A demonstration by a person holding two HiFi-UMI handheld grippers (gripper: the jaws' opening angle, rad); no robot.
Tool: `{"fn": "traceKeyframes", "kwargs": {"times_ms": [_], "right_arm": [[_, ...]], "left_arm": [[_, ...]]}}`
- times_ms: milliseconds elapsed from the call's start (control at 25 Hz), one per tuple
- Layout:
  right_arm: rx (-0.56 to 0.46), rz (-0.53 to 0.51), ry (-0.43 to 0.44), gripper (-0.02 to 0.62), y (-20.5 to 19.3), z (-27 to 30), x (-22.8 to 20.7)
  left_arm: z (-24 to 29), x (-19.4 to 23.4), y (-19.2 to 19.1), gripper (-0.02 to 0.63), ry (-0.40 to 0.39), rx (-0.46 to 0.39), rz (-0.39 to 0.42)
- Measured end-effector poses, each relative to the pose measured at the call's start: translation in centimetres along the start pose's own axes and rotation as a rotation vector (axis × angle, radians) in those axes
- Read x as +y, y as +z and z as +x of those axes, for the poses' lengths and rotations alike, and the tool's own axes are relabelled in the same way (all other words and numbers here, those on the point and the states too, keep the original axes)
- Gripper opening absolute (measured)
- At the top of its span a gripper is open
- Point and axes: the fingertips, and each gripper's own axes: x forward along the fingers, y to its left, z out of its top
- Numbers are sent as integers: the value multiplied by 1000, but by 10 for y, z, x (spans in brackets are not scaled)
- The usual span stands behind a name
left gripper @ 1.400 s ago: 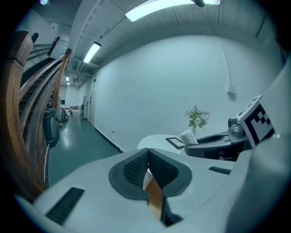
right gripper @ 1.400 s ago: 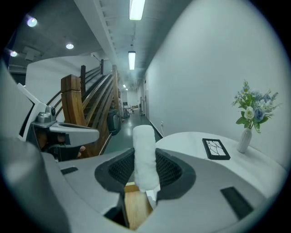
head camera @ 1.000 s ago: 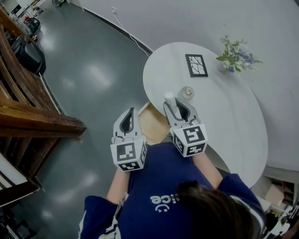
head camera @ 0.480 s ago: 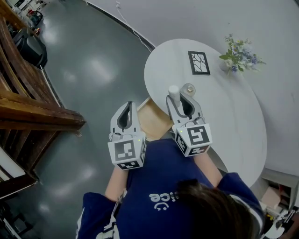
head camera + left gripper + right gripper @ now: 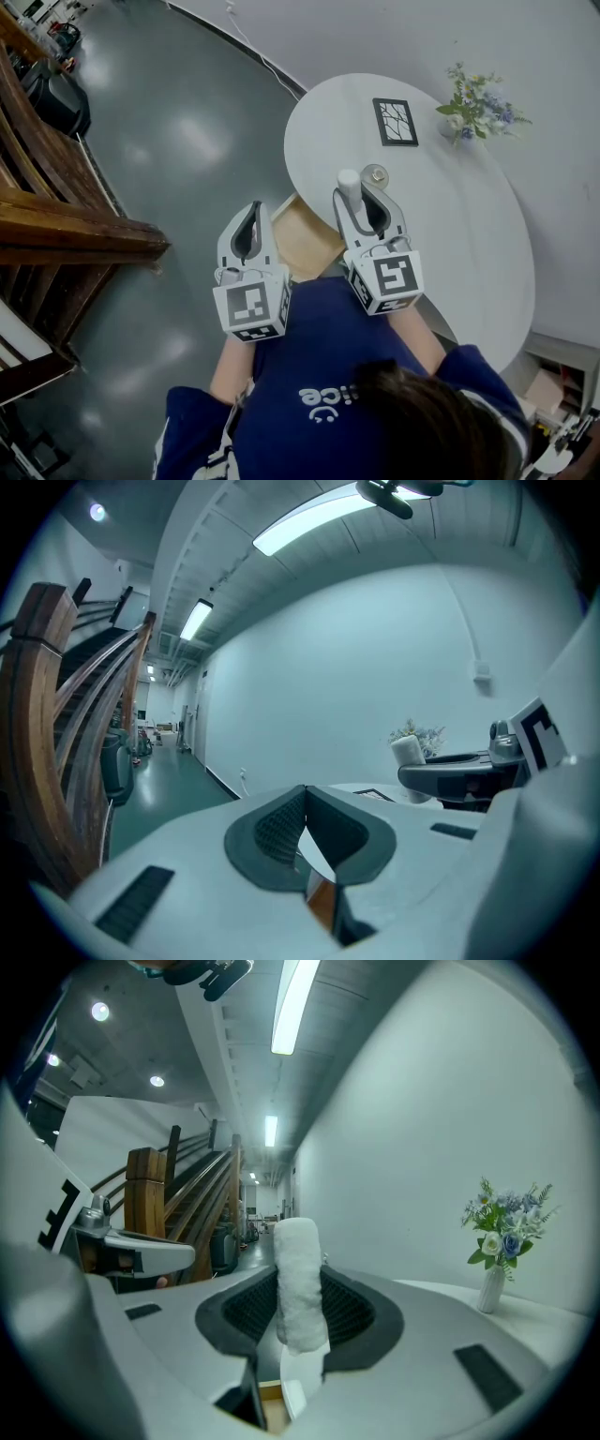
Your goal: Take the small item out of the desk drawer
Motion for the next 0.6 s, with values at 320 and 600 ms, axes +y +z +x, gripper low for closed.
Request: {"fn": "traceKeyframes", "kwargs": {"times_ms": [320,600], "right_arm": [[2,-15,-2,144,0,-1,0],[-8,-72,-1,144,2,-1,3]], "left_arm": [[-1,-3,4,3,-13,-19,21],[1,-3,2,3,-15,-11,15]]}}
